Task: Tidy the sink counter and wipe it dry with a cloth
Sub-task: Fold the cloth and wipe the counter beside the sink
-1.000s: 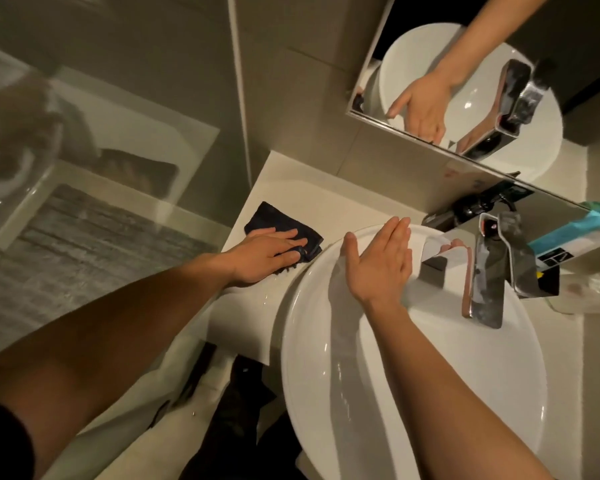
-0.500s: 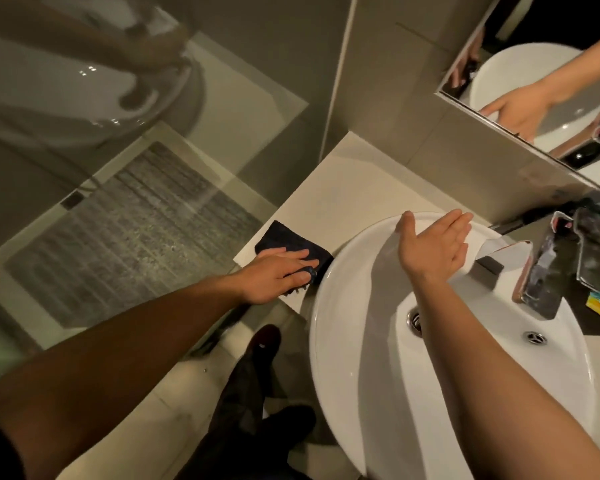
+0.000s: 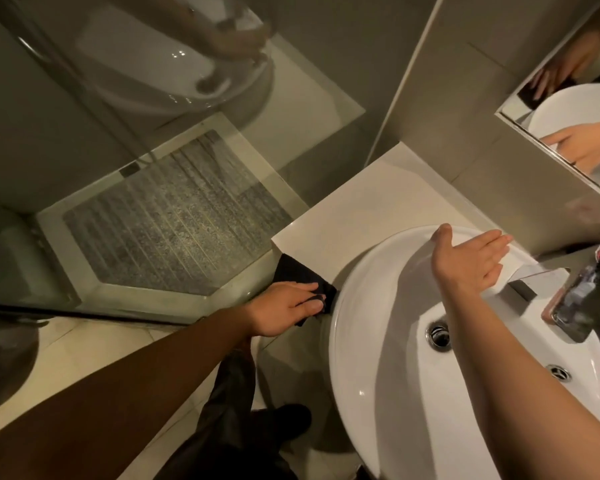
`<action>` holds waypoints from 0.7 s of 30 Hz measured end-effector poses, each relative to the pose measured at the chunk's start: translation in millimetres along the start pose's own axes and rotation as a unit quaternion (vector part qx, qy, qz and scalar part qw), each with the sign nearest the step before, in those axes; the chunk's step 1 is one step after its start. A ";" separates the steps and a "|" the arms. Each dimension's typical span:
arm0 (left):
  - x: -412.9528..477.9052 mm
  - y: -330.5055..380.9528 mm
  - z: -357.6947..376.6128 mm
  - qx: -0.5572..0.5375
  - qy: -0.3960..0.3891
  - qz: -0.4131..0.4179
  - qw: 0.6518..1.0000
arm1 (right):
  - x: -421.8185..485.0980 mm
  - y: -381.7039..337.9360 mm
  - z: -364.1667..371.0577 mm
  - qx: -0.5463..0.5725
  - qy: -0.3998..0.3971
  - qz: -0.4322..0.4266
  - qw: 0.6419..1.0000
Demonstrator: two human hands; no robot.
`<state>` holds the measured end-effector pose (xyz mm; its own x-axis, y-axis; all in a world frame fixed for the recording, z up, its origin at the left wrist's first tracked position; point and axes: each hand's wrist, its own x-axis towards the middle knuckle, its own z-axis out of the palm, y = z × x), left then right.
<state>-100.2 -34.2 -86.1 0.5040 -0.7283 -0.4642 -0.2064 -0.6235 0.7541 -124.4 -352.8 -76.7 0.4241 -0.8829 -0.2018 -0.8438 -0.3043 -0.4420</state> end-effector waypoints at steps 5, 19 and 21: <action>-17.0 13.0 -19.6 -0.187 0.039 -0.063 0.980 | -1.3 -0.2 -2.6 -0.003 -0.005 0.000 1.000; 83.5 121.4 -115.1 -0.203 0.065 0.052 0.976 | -3.9 -0.6 -6.4 -0.014 -0.016 -0.004 1.000; 115.6 139.9 -124.4 -0.177 0.034 0.071 0.981 | -4.7 -1.1 -6.1 -0.019 -0.013 -0.006 1.000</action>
<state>33.5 -170.3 23.5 0.5493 -0.7722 -0.3192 0.0199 -0.3698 0.9289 -127.4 -350.6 -69.9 0.4422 -0.8695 -0.2200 -0.8502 -0.3282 -0.4117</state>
